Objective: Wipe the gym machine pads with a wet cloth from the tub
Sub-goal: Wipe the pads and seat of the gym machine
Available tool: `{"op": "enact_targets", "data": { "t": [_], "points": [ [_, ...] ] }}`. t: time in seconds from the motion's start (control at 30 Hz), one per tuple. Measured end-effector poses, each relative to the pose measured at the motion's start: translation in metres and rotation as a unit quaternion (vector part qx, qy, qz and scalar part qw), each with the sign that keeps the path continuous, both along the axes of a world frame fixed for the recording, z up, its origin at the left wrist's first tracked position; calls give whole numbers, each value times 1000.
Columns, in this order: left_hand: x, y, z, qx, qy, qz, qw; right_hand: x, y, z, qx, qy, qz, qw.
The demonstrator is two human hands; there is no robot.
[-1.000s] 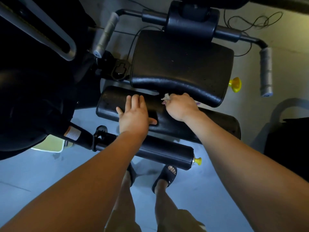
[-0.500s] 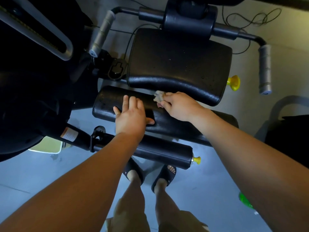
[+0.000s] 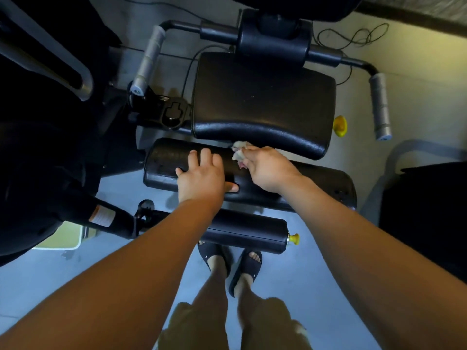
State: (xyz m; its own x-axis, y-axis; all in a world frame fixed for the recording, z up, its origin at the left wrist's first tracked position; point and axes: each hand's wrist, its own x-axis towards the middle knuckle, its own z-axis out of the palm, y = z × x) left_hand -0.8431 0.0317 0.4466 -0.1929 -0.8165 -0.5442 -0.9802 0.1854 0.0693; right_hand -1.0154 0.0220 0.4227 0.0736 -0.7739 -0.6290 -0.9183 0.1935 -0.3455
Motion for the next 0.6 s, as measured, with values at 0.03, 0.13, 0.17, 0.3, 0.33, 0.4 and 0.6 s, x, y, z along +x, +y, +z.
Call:
{"op": "enact_targets", "data": {
  "t": [0.03,0.13,0.17,0.3,0.33,0.4,0.6],
  "points": [
    [0,0,-1,5,0,7,1000,-4,5,1,-9,16,-1,1000],
    [-8,7,1,16,-2,30,999,-19,24,14,-45,32,-3,998],
    [-10,10,2,24,1,42,999,-25,29,17,-45,45,-4,998],
    [-33,18,12,44,50,52,996,-57,46,24,-21,178,-57,982],
    [-40,18,14,44,68,49,996,-62,47,26,-6,201,-81,976],
    [-56,22,15,40,106,29,993,-64,46,25,-11,200,-89,976],
    [-94,56,0,40,102,-11,994,-103,80,21,-83,75,-30,993]
  ]
}}
